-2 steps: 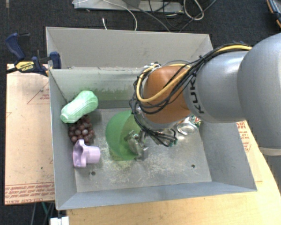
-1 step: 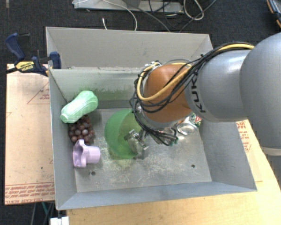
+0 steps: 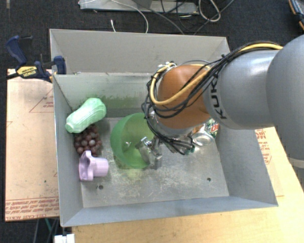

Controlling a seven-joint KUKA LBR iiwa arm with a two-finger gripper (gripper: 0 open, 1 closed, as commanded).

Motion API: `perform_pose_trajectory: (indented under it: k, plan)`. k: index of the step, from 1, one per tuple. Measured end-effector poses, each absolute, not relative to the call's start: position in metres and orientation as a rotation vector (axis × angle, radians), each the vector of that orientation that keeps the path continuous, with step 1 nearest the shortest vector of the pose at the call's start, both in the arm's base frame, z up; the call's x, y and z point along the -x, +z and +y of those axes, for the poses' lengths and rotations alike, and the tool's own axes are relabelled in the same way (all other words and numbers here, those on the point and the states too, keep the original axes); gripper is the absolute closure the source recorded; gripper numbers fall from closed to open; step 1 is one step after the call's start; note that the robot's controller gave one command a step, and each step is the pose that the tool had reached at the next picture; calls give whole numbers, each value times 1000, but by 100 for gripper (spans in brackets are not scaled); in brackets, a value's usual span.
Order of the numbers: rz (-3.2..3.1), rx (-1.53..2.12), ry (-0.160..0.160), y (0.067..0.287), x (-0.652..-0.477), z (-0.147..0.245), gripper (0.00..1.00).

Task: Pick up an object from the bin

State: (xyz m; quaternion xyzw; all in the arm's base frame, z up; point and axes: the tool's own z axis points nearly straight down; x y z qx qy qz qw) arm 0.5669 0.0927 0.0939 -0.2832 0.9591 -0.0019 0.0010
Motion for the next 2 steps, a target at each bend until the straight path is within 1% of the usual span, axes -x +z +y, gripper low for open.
perform_pose_trajectory:
  k: [1, 2]
  plan:
    - [3017, 888, -3, 137, -565, 93, 100]
    - [3016, 886, -3, 165, -566, 93, 100]
